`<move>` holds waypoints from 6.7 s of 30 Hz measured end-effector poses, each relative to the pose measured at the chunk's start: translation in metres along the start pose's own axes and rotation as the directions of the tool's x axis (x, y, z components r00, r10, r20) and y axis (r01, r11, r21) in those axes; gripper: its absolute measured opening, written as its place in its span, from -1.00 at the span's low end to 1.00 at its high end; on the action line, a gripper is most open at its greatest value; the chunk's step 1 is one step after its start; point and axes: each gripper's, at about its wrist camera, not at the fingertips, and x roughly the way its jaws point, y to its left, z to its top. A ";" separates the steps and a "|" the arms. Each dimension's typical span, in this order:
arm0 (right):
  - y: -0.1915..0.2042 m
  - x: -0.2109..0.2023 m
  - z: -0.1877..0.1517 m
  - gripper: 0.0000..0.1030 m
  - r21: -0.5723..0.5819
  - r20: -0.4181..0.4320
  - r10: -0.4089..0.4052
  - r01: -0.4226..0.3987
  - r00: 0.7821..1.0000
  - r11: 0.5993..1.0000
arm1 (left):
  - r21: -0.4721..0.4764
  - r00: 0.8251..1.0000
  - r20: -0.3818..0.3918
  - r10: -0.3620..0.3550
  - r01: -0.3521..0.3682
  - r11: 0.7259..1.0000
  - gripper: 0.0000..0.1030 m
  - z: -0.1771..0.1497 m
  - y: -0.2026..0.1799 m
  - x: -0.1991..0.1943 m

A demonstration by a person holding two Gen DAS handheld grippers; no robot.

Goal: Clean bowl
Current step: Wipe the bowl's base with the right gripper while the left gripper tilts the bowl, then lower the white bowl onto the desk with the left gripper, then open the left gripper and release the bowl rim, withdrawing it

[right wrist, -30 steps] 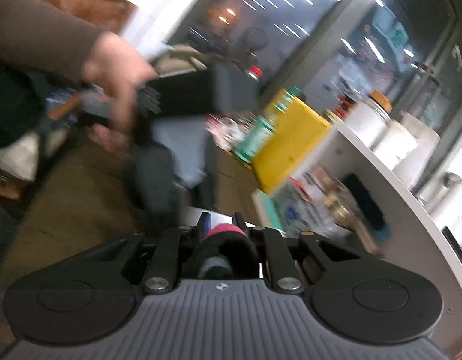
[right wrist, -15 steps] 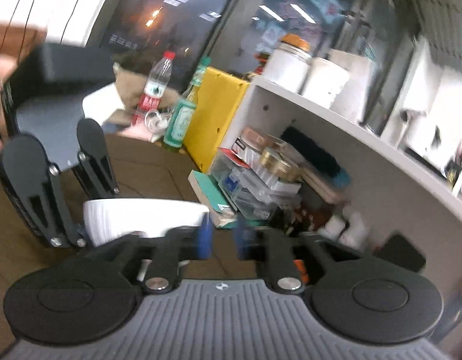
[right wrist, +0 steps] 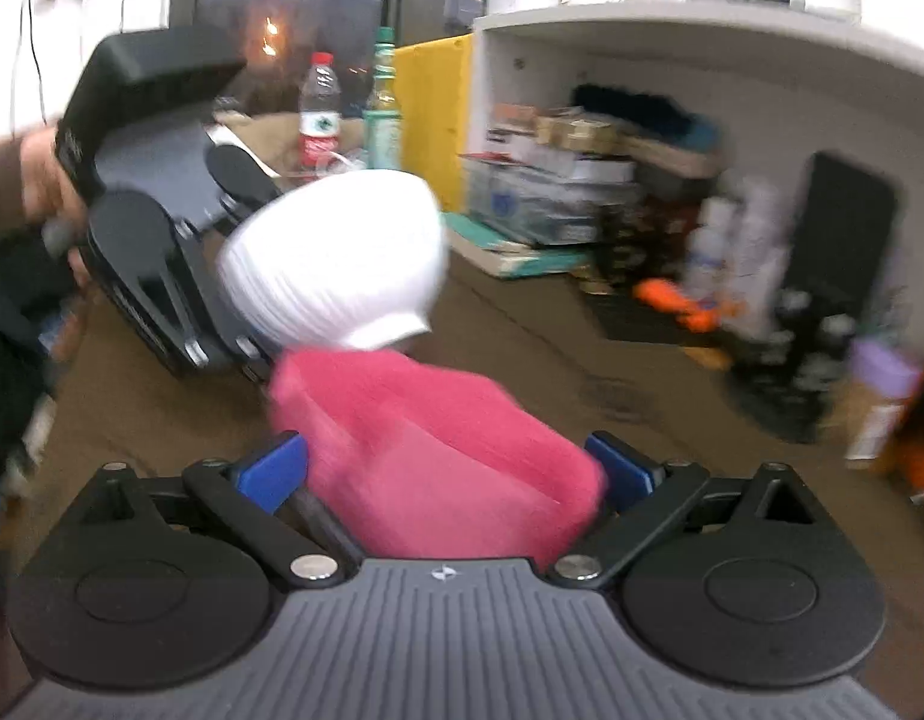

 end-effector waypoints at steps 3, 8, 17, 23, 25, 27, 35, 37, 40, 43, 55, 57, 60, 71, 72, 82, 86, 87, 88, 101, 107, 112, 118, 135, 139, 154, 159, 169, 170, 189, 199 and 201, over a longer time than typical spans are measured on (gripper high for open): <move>0.016 0.007 -0.001 0.28 -0.025 -0.050 0.001 -0.002 0.999 1.000 | 0.000 1.000 -0.003 0.004 -0.004 1.000 0.04 -0.001 0.000 0.001; 0.054 -0.006 -0.006 -0.23 -0.212 -0.023 -0.164 0.156 0.986 0.965 | -0.010 1.000 0.004 0.002 -0.002 1.000 0.15 -0.002 0.000 0.002; 0.051 0.026 0.026 -0.29 -0.461 0.123 -0.429 0.434 0.895 0.774 | -0.021 1.000 0.013 -0.006 0.006 1.000 0.21 -0.003 0.000 0.004; 0.087 0.025 0.014 -0.29 -0.680 0.189 -0.397 0.412 0.898 0.607 | -0.037 1.000 0.016 -0.011 0.012 0.999 0.22 -0.002 0.005 0.004; 0.097 0.010 0.009 -0.29 -0.686 0.180 -0.352 0.373 0.919 0.624 | -0.040 0.999 0.028 -0.025 0.026 0.999 0.22 -0.001 0.005 0.004; 0.107 -0.003 0.004 -0.29 -0.688 0.170 -0.317 0.343 0.933 0.640 | -0.068 0.998 0.035 -0.057 0.060 0.996 0.24 0.000 0.009 0.003; 0.124 -0.040 -0.005 -0.29 -0.563 0.162 -0.179 0.240 0.970 0.791 | -0.024 1.000 0.009 -0.011 0.011 1.000 0.26 -0.001 0.002 0.004; 0.107 -0.049 -0.005 -0.29 -0.434 0.192 -0.210 0.274 0.959 0.858 | -0.003 1.000 0.016 0.009 -0.009 1.000 0.14 -0.002 -0.004 0.002; 0.074 -0.058 -0.003 -0.27 -0.207 0.211 -0.264 0.307 0.941 0.929 | 0.046 0.998 0.038 0.057 -0.059 0.997 -0.21 0.001 -0.018 -0.002; 0.042 -0.057 -0.003 -0.27 -0.026 0.192 -0.273 0.283 0.943 0.959 | 0.039 0.994 0.054 0.093 -0.096 0.995 -0.31 0.007 -0.021 -0.004; 0.069 0.004 0.036 -0.27 -0.318 0.167 -0.236 0.279 0.957 0.906 | -0.654 0.816 0.575 -0.065 0.506 0.562 -0.31 -0.083 0.129 -0.034; 0.082 0.030 0.048 -0.27 -0.427 0.177 -0.272 0.323 0.946 0.845 | -0.654 0.798 0.599 -0.065 0.534 0.536 -0.31 -0.090 0.134 -0.035; 0.094 0.058 0.056 -0.27 -0.575 0.212 -0.343 0.400 0.915 0.714 | -0.645 0.780 0.621 -0.072 0.561 0.519 -0.32 -0.095 0.138 -0.036; 0.109 0.086 0.003 -0.27 -0.934 0.342 -0.262 0.356 0.902 0.006 | -0.601 0.793 0.590 -0.152 0.557 0.574 -0.28 -0.091 0.138 -0.035; 0.108 0.084 -0.006 -0.28 -0.938 0.344 -0.252 0.341 0.904 -0.058 | -0.592 0.800 0.574 -0.175 0.554 0.585 -0.25 -0.088 0.137 -0.033; 0.096 0.049 -0.060 -0.38 -0.954 0.280 -0.284 0.234 0.917 -0.187 | -0.517 0.921 0.352 -0.165 0.339 0.786 -0.07 -0.040 0.089 -0.016; 0.077 0.029 -0.071 -0.38 -0.962 0.271 -0.392 0.252 0.879 -0.101 | -0.424 0.967 0.241 -0.082 0.181 0.887 -0.06 -0.015 0.053 -0.014; 0.070 0.024 -0.070 -0.38 -0.960 0.266 -0.428 0.275 0.864 -0.040 | -0.411 0.973 0.222 -0.063 0.152 0.899 -0.07 -0.012 0.047 -0.013; 0.063 0.019 -0.064 -0.38 -0.945 0.259 -0.463 0.322 0.848 0.062 | -0.397 0.978 0.203 -0.044 0.123 0.910 -0.07 -0.008 0.041 -0.013; -0.036 -0.033 0.000 -0.36 0.196 0.017 -0.325 0.316 0.946 0.929 | -0.164 0.988 0.037 0.151 -0.143 0.976 0.04 0.037 -0.036 0.019; -0.043 -0.007 -0.004 -0.27 0.279 -0.030 -0.358 0.352 0.933 0.894 | -0.100 0.980 0.031 0.196 -0.192 0.976 0.14 0.047 -0.054 0.028; -0.041 0.000 -0.003 0.06 0.264 -0.037 -0.393 0.388 0.919 0.883 | -0.074 0.977 0.029 0.212 -0.210 0.975 0.27 0.049 -0.062 0.032; -0.040 0.012 -0.003 0.94 0.248 -0.097 -0.440 0.450 0.893 0.858 | -0.059 0.972 0.038 0.231 -0.229 0.972 0.37 0.054 -0.074 0.031; -0.034 0.025 -0.001 0.99 0.226 -0.166 -0.477 0.504 0.863 0.833 | 0.040 0.907 0.120 0.403 -0.410 0.911 1.00 0.038 -0.099 -0.027; -0.035 0.024 -0.001 0.99 0.236 -0.168 -0.471 0.499 0.866 0.834 | -0.002 0.888 0.134 0.441 -0.445 0.896 1.00 0.027 -0.084 -0.052; -0.035 0.025 -0.001 0.99 0.230 -0.164 -0.465 0.492 0.870 0.840 | -0.679 0.978 0.052 0.200 -0.113 0.726 1.00 -0.019 0.058 -0.041; -0.036 0.025 -0.001 0.98 0.232 -0.160 -0.449 0.476 0.879 0.848 | -0.688 0.985 0.043 0.165 -0.091 0.720 0.96 -0.013 0.049 -0.014; -0.035 0.007 -0.007 0.12 0.362 -0.079 -0.361 0.365 0.929 0.858 | -0.535 0.971 0.060 0.232 -0.165 0.829 -0.41 0.002 0.028 0.001; -0.033 0.001 -0.008 0.05 0.397 -0.053 -0.343 0.335 0.938 0.854 | -0.521 0.969 0.062 0.238 -0.172 0.836 -0.43 0.005 0.027 0.000; 0.062 -0.014 -0.007 -0.27 -0.011 -0.047 -0.236 0.236 0.971 0.972 | -0.315 0.949 0.019 0.316 -0.294 0.903 -0.34 0.013 0.005 -0.003; -0.008 -0.039 -0.012 -0.26 0.385 0.022 -0.430 0.390 0.902 0.837 | -0.368 0.919 0.009 0.395 -0.364 0.855 -0.33 0.017 -0.009 0.002; -0.023 -0.022 -0.010 -0.26 0.420 -0.018 -0.439 0.405 0.898 0.812 | -0.380 0.917 0.012 0.398 -0.365 0.850 -0.33 0.018 -0.010 0.003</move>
